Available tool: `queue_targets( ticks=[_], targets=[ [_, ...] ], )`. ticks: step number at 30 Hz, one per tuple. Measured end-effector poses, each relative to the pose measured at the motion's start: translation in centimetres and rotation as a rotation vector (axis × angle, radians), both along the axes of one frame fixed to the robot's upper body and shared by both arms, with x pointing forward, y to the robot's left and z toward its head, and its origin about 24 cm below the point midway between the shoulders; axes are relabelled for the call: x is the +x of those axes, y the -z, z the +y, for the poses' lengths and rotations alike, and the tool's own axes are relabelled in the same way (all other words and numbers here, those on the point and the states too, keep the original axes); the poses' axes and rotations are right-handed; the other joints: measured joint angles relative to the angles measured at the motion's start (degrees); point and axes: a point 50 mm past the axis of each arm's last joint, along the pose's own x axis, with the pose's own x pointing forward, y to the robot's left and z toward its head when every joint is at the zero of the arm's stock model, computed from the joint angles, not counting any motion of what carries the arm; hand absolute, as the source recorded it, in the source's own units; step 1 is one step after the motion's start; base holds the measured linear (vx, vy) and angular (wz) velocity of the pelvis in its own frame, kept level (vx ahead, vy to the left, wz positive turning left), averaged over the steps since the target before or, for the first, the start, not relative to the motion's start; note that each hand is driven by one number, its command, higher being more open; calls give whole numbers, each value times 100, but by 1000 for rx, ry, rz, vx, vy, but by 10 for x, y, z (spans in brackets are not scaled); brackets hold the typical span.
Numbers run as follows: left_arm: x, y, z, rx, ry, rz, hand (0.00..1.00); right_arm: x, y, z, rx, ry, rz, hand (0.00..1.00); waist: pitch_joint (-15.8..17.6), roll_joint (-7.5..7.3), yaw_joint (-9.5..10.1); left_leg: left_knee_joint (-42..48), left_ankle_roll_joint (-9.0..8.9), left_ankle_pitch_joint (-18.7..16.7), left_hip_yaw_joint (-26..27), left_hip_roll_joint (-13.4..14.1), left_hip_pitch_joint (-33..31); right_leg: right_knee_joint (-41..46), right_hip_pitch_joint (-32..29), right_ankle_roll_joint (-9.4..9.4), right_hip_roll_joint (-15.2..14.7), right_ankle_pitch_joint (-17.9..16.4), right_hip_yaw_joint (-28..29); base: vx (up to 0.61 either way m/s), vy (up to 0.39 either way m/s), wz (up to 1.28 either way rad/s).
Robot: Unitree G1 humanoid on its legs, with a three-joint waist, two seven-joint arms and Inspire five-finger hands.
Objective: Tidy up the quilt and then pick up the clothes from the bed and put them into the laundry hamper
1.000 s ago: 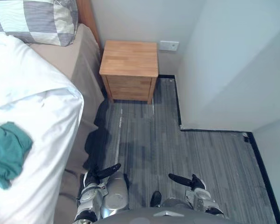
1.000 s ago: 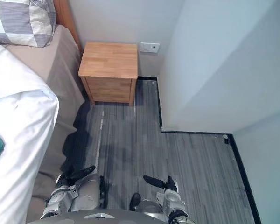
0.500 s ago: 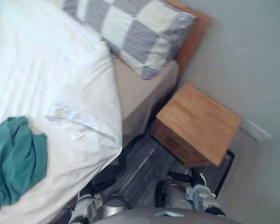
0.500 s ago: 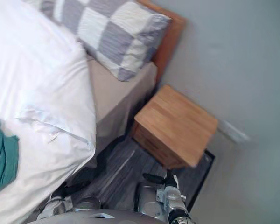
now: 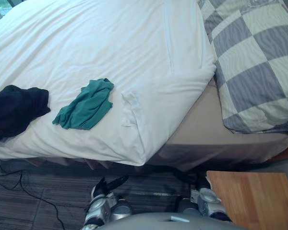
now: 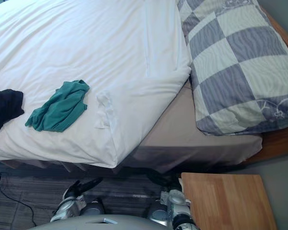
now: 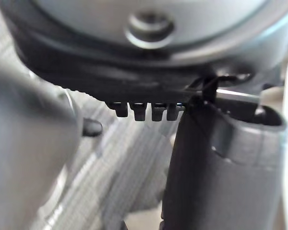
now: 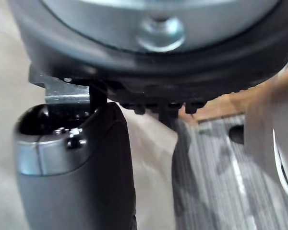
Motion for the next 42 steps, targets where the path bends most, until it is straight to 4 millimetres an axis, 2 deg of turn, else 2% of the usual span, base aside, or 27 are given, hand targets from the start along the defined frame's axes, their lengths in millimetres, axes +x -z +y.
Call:
queue_targets(
  ticks=[1, 4, 6, 9, 11, 13, 15, 18, 19, 22, 23, 24, 28, 31, 32, 34, 35, 37, 40, 42],
  targets=[
    [-4, 1, 6, 18, 12, 24, 100, -2, 1, 1, 21, 40, 4, 100, -64, -92, -15, -143, 14, 63, -39, -106, 16, -185, 70, 70, -9, 74, 1, 17, 83, 7],
    [-10, 1, 13, 37, 38, 44, 100, -13, 5, -6, 38, 149, 32, 100, -151, -238, -61, -415, 51, 131, 74, -286, 288, -395, 260, 124, -90, 189, 95, 20, 94, -8],
    [-14, 2, 15, 40, 49, 58, 100, -21, 7, -12, 43, 204, 43, 100, -195, -302, -145, -521, 52, 132, 179, -350, 449, -393, 292, 153, -120, 209, 180, 25, 73, -31],
    [-14, 2, 16, 45, 72, 62, 100, -34, 9, -19, 35, 266, 66, 100, -207, -402, -159, -688, 55, 134, 489, -399, 672, -249, 158, 157, -107, 240, 465, 7, 59, -45],
    [-13, 1, 20, 57, 80, 63, 100, -35, 6, -23, 21, 280, 44, 100, -202, -454, -232, -748, 56, 135, 689, -427, 728, 6, -58, 156, -107, 239, 610, -17, 42, -48],
    [-13, 0, 22, 78, 110, 69, 100, -31, -4, -30, -2, 330, -20, 100, -158, -531, -401, -758, 67, 142, 783, -469, 730, 141, -171, 154, -142, 238, 616, -23, 12, -17],
    [-13, 1, 19, 73, 108, 66, 100, -28, -24, -51, -73, 411, -131, 100, -157, -576, -495, -785, 67, 140, 796, -478, 746, 122, -165, 153, -118, 237, 670, -16, -2, -9],
    [-13, 0, 20, 77, 111, 63, 100, -13, -72, -97, -251, 569, -363, 100, -160, -637, -506, -785, 68, 140, 789, -472, 797, 67, -116, 129, -89, 221, 770, -1, -11, -6],
    [-13, 0, 20, 78, 113, 64, 100, -10, -81, -104, -281, 580, -407, 100, -161, -648, -518, -779, 68, 140, 778, -472, 793, 43, -100, 129, -89, 221, 770, -9, -18, 5],
    [-15, -1, 25, 103, 136, 68, 100, 15, -131, -120, -383, 572, -634, 100, -175, -747, -593, -758, 72, 138, 724, -474, 791, -39, -42, 130, -84, 223, 805, -9, -6, 3],
    [-15, -1, 25, 104, 143, 67, 100, 19, -138, -122, -397, 563, -667, 100, -194, -773, -589, -757, 75, 137, 724, -477, 783, -76, -38, 132, -78, 224, 838, -30, 0, -6],
    [-16, -2, 28, 115, 151, 67, 100, 32, -155, -120, -406, 530, -754, 100, -224, -823, -583, -749, 75, 137, 710, -478, 763, -158, -21, 150, -63, 244, 889, 0, 0, 0],
    [-14, -2, 27, 123, 193, 66, 100, 62, -195, -106, -451, 392, -928, 100, -233, -833, -582, -732, 97, 147, 519, -484, 699, -430, 161, 152, -66, 367, 862, -15, 4, 19],
    [-12, -3, 27, 124, 218, 59, 100, 96, -231, -83, -493, 152, -1082, 100, -234, -833, -556, -727, 122, 161, 296, -490, 627, -628, 326, 151, -86, 439, 732, -5, 4, 31],
    [-11, -3, 27, 127, 231, 56, 100, 102, -238, -77, -498, 110, -1111, 100, -234, -833, -546, -714, 128, 165, 246, -491, 591, -649, 335, 155, -91, 446, 730, -1, 2, 38],
    [-6, -5, 27, 140, 262, 41, 100, 122, -262, -53, -503, -54, -1215, 100, -232, -818, -468, -657, 154, 183, 53, -488, 427, -785, 375, 148, -102, 497, 624, 16, -8, 39],
    [-4, -5, 26, 142, 270, 37, 100, 126, -267, -46, -500, -94, -1238, 100, -230, -803, -433, -646, 163, 191, 13, -483, 391, -815, 376, 139, -102, 520, 579, 20, -13, 35],
    [2, -6, 23, 144, 295, 22, 100, 139, -280, -21, -496, -258, -1302, 100, -196, -738, -362, -648, 192, 214, -139, -477, 287, -887, 413, 123, -105, 588, 418, 21, 0, 32],
    [5, -7, 23, 149, 305, 13, 100, 154, -276, 7, -462, -410, -1287, 100, -161, -686, -252, -647, 194, 215, -277, -476, 280, -991, 547, 106, -104, 671, 345, 28, 16, 26],
    [5, -7, 23, 151, 304, 9, 100, 161, -274, 17, -447, -459, -1272, 100, -133, -645, -215, -639, 196, 215, -377, -478, 213, -1004, 555, 87, -107, 718, 264, 20, 16, 31]
  ],
)
